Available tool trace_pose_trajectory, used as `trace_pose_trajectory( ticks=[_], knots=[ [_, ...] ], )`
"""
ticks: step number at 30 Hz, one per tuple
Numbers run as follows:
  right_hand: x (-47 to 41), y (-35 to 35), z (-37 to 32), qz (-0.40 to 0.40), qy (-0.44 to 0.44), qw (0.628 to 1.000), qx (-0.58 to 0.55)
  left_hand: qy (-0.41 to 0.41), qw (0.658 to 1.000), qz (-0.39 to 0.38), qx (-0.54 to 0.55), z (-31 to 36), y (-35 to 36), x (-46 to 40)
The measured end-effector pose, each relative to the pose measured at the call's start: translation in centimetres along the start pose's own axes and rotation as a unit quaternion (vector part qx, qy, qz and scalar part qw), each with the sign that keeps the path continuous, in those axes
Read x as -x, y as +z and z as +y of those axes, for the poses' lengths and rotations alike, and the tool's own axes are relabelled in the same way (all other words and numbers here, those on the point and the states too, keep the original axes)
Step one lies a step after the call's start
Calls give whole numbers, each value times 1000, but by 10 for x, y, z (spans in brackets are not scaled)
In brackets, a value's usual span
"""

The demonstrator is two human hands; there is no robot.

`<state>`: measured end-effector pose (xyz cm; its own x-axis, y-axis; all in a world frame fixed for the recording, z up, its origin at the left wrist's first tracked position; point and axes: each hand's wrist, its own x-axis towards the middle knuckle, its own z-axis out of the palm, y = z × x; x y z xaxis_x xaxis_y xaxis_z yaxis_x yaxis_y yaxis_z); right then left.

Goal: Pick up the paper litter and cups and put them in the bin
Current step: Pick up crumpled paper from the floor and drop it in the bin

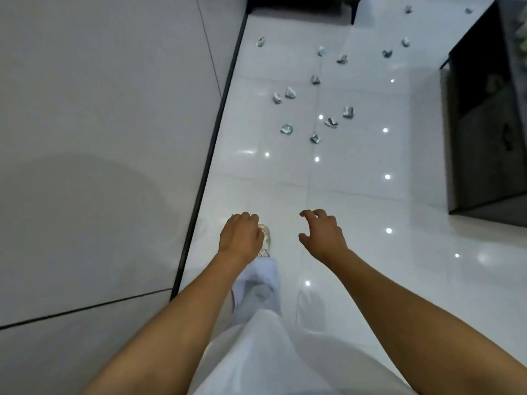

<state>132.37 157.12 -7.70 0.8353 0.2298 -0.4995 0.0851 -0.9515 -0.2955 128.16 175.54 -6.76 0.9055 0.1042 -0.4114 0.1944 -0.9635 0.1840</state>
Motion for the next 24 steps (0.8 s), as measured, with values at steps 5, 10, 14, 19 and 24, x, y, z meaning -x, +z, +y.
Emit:
trace_pose_trajectory(
  ticks=[5,10,14,19,24],
  knots=[
    [-103,-61,-4,26,49,998,-37,57,998,-6,-12,9,-52,-124],
    [-189,-122,-19,43,66,994,-70,81,996,-9,-24,11,-108,-229],
    [-247,-155,-19,41,83,992,-85,94,995,-19,-34,14,-138,-295],
    [-321,-186,-2,25,94,991,-97,87,995,-29,-47,28,-160,-378],
    [-419,-223,26,11,95,990,-108,82,995,-28,-50,54,-179,-481]
  ],
)
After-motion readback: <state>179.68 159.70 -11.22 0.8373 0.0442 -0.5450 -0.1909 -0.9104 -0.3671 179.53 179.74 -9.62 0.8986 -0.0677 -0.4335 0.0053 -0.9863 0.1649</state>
